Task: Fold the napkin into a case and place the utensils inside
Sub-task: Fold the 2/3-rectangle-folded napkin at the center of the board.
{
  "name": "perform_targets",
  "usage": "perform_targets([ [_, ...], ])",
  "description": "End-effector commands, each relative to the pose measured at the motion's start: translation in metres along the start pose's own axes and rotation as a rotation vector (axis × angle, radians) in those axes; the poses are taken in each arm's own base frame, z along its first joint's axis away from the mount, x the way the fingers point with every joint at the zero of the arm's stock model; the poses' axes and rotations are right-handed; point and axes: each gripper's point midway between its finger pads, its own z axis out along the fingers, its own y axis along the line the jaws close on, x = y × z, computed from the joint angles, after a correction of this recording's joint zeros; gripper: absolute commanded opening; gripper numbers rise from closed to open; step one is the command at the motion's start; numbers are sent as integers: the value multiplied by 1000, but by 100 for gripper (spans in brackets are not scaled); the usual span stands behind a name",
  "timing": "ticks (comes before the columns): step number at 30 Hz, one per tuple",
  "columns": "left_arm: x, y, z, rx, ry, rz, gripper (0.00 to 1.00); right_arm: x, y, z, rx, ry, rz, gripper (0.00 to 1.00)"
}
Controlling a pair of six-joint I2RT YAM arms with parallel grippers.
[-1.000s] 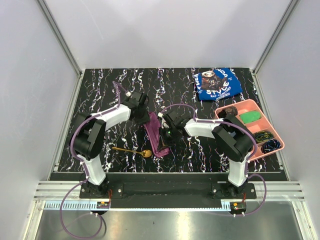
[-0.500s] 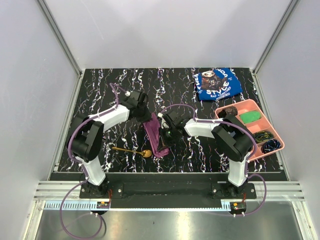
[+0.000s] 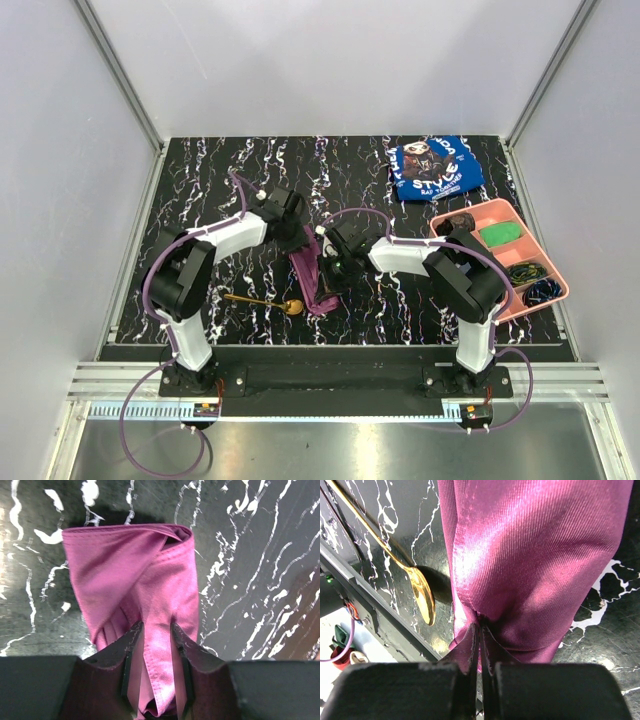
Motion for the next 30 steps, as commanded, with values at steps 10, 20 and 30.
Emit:
perform_targets([
  [10, -3, 14, 3, -89, -72, 3, 35, 32, -35, 11, 123, 102, 36, 0],
  [20, -21, 13, 10, -118, -125, 34, 29, 33, -34, 12, 119, 105, 38, 0],
  [30, -34, 12, 17, -126, -155, 112, 9, 32, -32, 10, 113, 102, 36, 0],
])
